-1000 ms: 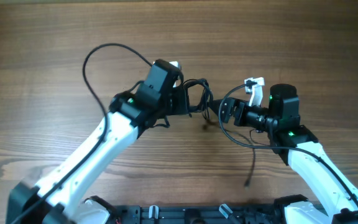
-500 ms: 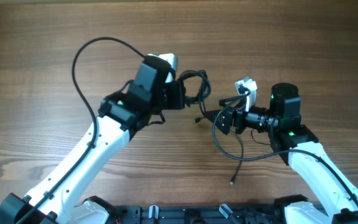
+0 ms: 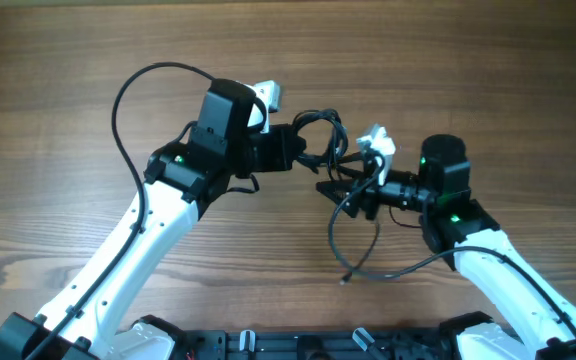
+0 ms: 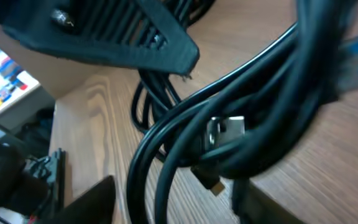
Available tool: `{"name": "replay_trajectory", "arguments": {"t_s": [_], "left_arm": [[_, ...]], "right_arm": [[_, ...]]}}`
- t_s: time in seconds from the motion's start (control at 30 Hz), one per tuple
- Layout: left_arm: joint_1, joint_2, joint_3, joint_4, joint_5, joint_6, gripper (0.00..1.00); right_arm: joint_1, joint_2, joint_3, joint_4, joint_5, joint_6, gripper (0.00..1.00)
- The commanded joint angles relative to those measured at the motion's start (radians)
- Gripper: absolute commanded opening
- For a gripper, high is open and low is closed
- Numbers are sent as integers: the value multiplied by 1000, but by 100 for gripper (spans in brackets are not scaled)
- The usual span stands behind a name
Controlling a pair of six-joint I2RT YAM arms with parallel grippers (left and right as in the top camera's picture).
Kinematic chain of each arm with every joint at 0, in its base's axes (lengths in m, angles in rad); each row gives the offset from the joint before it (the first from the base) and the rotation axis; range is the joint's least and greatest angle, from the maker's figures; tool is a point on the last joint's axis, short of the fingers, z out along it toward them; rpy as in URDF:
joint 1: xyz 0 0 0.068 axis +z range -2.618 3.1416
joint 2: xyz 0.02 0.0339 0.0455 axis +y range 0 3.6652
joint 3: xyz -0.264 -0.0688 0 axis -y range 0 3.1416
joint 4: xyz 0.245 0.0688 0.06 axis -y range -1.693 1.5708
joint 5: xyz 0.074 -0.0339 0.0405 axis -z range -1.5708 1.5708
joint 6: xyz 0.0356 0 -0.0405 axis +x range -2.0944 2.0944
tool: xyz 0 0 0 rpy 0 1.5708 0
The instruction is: Untangle cables
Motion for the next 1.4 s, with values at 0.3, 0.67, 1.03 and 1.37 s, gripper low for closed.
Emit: {"name": "replay_trajectory", "arguments": {"t_s": [0.3, 0.67, 1.03, 1.37], "left_arm": [[98, -20, -1, 5, 6, 40, 4], [-46, -20, -1, -41, -3, 209, 4], [-73, -15, -1, -127, -81, 314, 4], [-73, 31, -1, -173, -114, 339, 4]], "right_arm": [[19, 57, 10, -134, -98, 222, 4], [19, 57, 10, 177, -277, 666, 4], [19, 57, 10, 180, -162, 688, 4], [18, 57, 10, 182, 55, 684, 4]]}}
